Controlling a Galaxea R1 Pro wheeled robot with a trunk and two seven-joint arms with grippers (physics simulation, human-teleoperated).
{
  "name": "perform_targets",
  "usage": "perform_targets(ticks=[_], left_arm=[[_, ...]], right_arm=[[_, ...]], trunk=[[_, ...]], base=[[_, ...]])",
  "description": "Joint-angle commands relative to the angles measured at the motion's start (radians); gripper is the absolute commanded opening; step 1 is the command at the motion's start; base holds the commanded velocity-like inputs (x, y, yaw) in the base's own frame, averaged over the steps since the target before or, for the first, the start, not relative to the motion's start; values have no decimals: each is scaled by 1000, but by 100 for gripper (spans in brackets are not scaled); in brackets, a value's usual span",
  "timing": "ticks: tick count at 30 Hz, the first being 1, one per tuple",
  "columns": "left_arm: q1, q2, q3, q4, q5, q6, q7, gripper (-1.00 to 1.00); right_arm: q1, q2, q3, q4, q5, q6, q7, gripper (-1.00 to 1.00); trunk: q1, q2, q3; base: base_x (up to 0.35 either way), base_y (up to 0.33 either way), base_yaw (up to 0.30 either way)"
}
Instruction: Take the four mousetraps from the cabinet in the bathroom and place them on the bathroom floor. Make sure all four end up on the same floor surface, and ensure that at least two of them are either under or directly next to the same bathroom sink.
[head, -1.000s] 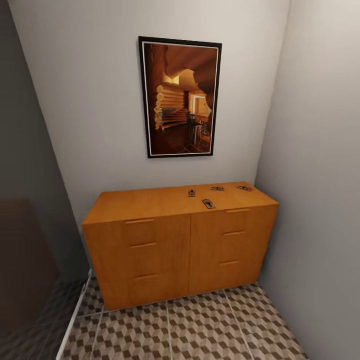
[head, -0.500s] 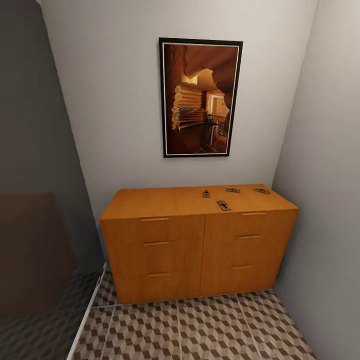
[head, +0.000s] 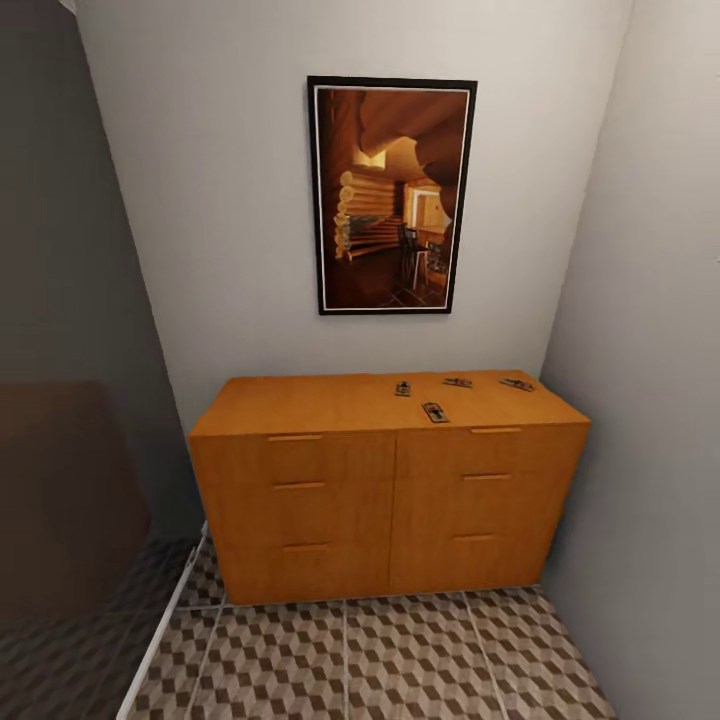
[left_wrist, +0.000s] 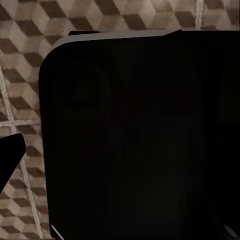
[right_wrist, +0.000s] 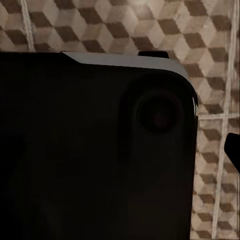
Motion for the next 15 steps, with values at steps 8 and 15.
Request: perform_targets(ticks=[8, 15], left_arm=[[0, 0, 0, 0, 0, -4, 0, 100], [0, 0, 0, 0, 0, -4, 0, 100]], right_arm=[[0, 0, 0, 0, 0, -2, -1, 100], [0, 0, 1, 0, 0, -2, -1, 100]], trunk=[[0, 0, -1], [0, 0, -1]], base=[[0, -329, 2], [0, -338, 0]])
